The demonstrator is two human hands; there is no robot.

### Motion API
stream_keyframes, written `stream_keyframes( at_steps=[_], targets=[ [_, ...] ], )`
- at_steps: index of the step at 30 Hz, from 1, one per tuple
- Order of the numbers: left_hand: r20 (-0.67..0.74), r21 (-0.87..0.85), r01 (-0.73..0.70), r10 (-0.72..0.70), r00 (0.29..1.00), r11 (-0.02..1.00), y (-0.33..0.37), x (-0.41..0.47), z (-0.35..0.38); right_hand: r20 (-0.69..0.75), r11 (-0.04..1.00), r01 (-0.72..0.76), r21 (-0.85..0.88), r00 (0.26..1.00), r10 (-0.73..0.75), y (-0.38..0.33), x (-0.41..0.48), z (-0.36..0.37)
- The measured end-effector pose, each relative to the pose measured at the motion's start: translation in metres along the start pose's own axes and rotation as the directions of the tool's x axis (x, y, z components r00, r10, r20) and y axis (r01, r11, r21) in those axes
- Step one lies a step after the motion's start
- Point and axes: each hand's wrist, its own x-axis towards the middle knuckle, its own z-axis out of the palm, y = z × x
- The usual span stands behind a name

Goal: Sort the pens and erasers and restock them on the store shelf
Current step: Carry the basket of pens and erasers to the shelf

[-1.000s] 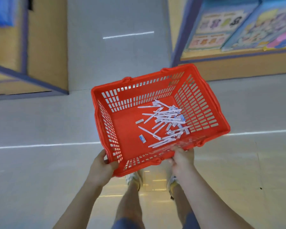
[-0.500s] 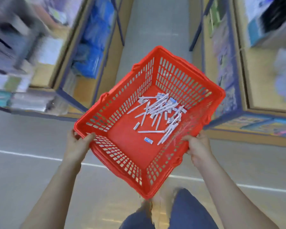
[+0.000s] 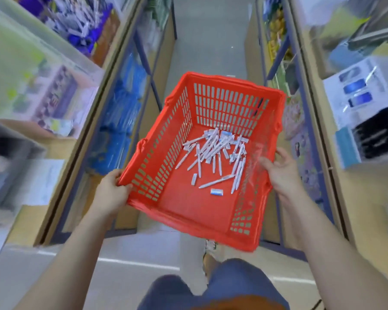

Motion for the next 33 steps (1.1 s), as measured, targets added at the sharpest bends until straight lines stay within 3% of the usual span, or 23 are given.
stream_keyframes(
  at_steps=[7,11,19,26,33],
  targets=[
    [-0.065,-0.120,0.086,-0.094,0.993,0.989,0.084,0.113,0.048,0.133,0.991,-0.132,-0.005,0.982,0.132,-0.040,0.108,0.049],
    [-0.071,-0.088,0.062,-0.069,0.995,0.994,0.153,0.197,0.063,0.070,0.983,-0.179,-0.038,0.981,0.181,-0.059,0.183,0.084],
    [0.077,-0.084,0.017,-0.011,0.997,0.996,0.298,0.377,0.074,-0.134,0.985,-0.168,-0.037,0.978,0.162,-0.160,0.362,0.168],
    [0.196,0.293,-0.133,0.077,0.978,0.947,0.437,0.539,0.097,-0.203,0.985,-0.171,-0.004,0.965,0.167,-0.250,0.524,0.209],
    [0.049,0.293,-0.221,0.216,0.975,0.930,0.580,0.691,0.167,-0.131,0.983,-0.147,0.112,0.978,0.161,-0.318,0.727,0.251]
  ],
)
